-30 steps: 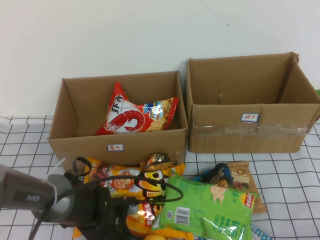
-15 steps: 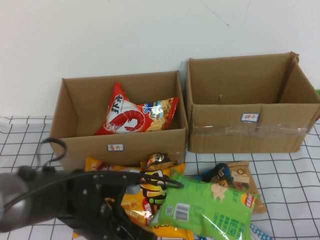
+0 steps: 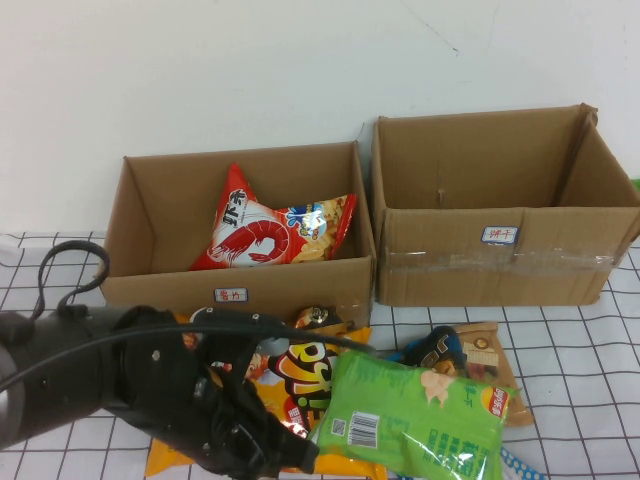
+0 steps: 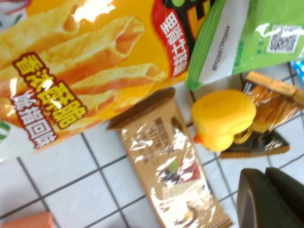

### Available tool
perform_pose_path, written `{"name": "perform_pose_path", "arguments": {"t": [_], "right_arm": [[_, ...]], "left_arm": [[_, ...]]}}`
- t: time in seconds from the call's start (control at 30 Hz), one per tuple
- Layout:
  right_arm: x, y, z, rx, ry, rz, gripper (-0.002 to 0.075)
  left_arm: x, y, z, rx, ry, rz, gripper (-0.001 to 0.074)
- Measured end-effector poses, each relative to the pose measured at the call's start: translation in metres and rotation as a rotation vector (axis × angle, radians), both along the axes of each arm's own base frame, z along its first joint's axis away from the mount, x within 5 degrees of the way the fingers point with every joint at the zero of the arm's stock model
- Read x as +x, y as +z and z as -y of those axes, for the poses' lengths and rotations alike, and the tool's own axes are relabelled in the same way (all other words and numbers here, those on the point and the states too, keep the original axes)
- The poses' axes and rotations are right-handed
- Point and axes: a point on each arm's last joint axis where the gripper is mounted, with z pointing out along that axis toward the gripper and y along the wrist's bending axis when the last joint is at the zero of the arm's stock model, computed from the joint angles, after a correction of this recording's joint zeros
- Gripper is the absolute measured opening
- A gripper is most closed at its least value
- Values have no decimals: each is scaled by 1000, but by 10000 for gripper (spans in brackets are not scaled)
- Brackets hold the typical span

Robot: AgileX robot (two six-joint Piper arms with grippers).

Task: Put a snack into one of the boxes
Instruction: Pick up the biscuit

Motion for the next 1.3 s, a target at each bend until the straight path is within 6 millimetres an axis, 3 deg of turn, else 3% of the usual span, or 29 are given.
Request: {"name": "perform_pose_path", "arguments": {"t": [0.17, 0.43, 0.57, 0.73, 0.83, 0.97, 1.3], "right_arm": [[0, 0, 0, 0, 0, 0, -1], [0, 0, 0, 0, 0, 0, -1], [0, 0, 0, 0, 0, 0, -1], [0, 0, 0, 0, 0, 0, -1], [0, 0, 0, 0, 0, 0, -1], [0, 0, 0, 0, 0, 0, -1], [0, 0, 0, 0, 0, 0, -1]], "left_arm": [[-1, -5, -2, 48, -47, -31, 0], [-4, -39, 0, 125, -127, -183, 34], [-5, -56, 2, 144, -131, -265, 197], [-3, -74, 5, 142, -92, -311, 535], [1, -84, 9, 121, -35, -305, 649], [5, -96, 12, 106, 25, -310, 672], [5, -115, 12, 138, 32, -351, 617]]}}
